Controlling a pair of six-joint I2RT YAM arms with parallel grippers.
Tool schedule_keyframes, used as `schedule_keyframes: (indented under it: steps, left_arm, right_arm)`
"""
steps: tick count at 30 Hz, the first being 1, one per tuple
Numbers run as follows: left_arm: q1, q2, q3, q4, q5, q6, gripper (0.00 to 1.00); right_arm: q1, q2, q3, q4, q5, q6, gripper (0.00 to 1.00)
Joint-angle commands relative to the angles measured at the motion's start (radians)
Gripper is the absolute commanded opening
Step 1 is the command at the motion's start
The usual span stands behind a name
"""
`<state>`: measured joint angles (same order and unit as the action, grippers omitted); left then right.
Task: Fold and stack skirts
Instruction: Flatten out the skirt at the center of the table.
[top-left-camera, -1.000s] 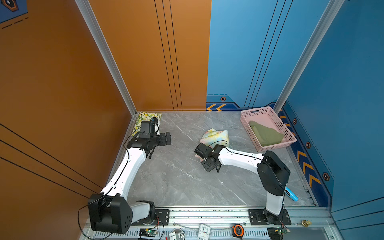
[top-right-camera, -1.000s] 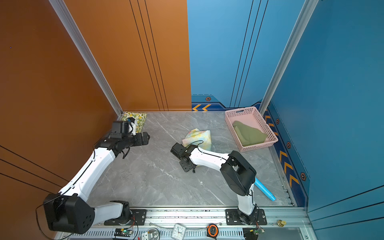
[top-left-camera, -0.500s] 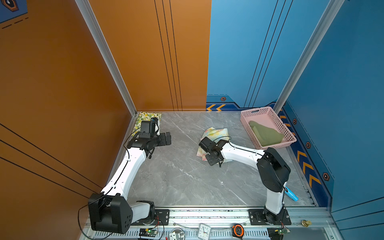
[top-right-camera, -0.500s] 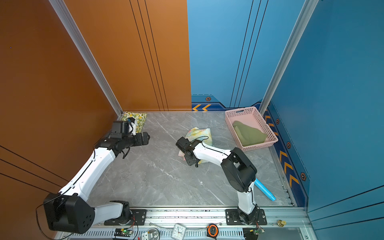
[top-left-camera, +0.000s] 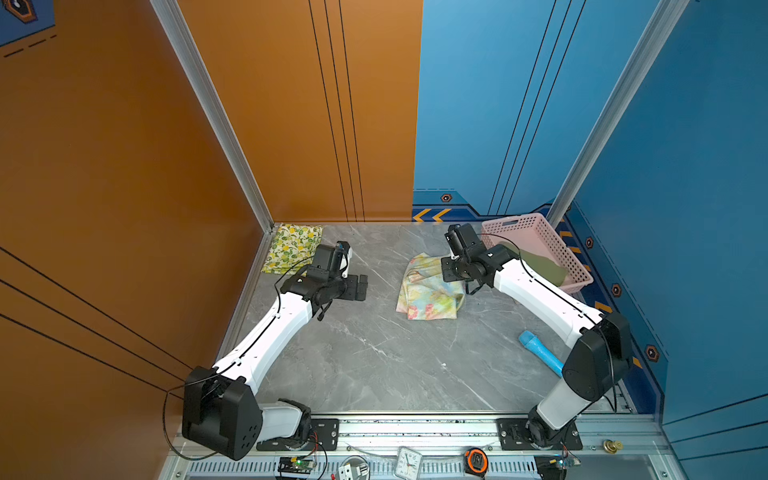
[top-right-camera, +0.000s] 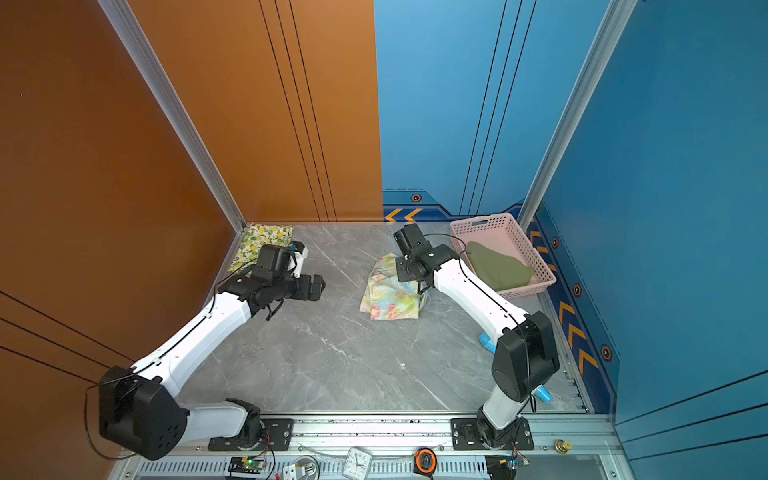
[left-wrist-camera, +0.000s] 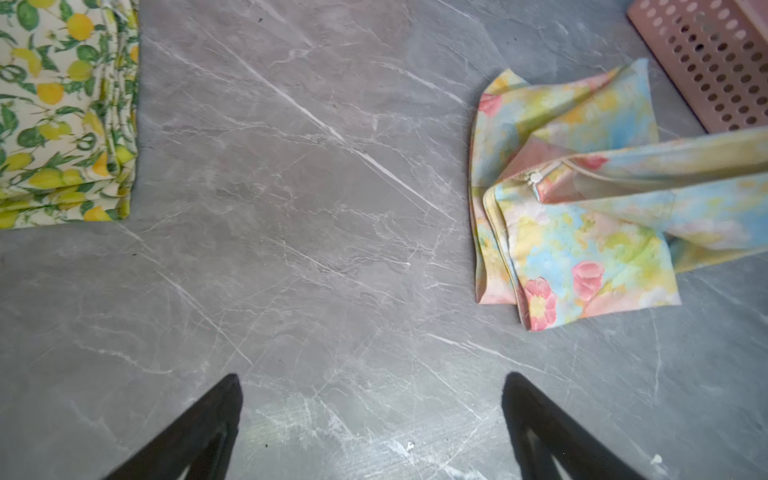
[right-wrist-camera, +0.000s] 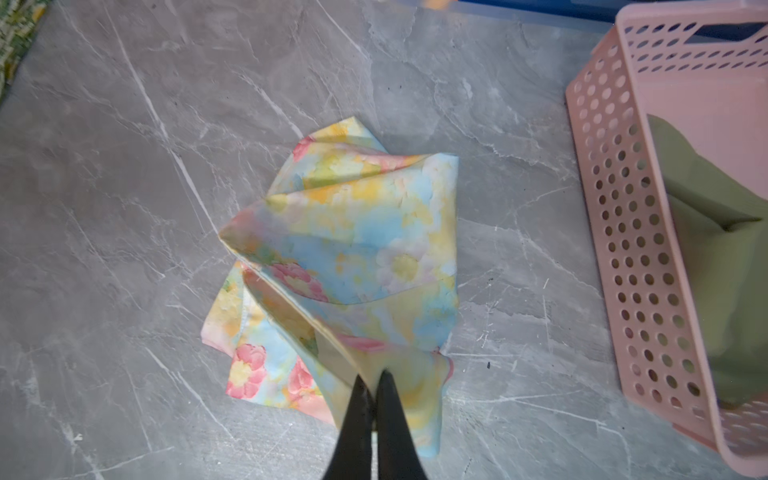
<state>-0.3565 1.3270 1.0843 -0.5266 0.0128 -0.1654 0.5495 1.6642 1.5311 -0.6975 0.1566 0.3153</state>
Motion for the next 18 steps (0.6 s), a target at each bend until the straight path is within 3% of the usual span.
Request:
schedule_keyframes:
  steps: [1, 6, 12, 18]
  left_arm:
    - [-0.060, 0.022, -0.003, -0.015, -0.034, 0.017, 0.98]
    - [-0.129, 0.024, -0.040, 0.057, -0.004, -0.020, 0.98]
    - [-0.170, 0.026, -0.186, 0.288, 0.063, -0.121, 0.98]
    - [-0.203, 0.095, -0.244, 0.493, 0.082, -0.132, 0.99]
  right_arm:
    - [-0.001, -0.041, 0.101, 0.029, -0.047, 0.016, 0.00]
    - [0.010, -0.025, 0.221, 0.042, -0.072, 0.019, 0.00]
    - [0.036, 0.008, 0.332, 0.049, -0.091, 0.021, 0.00]
    - [0.054, 0.035, 0.399, 0.049, -0.111, 0.023, 0.00]
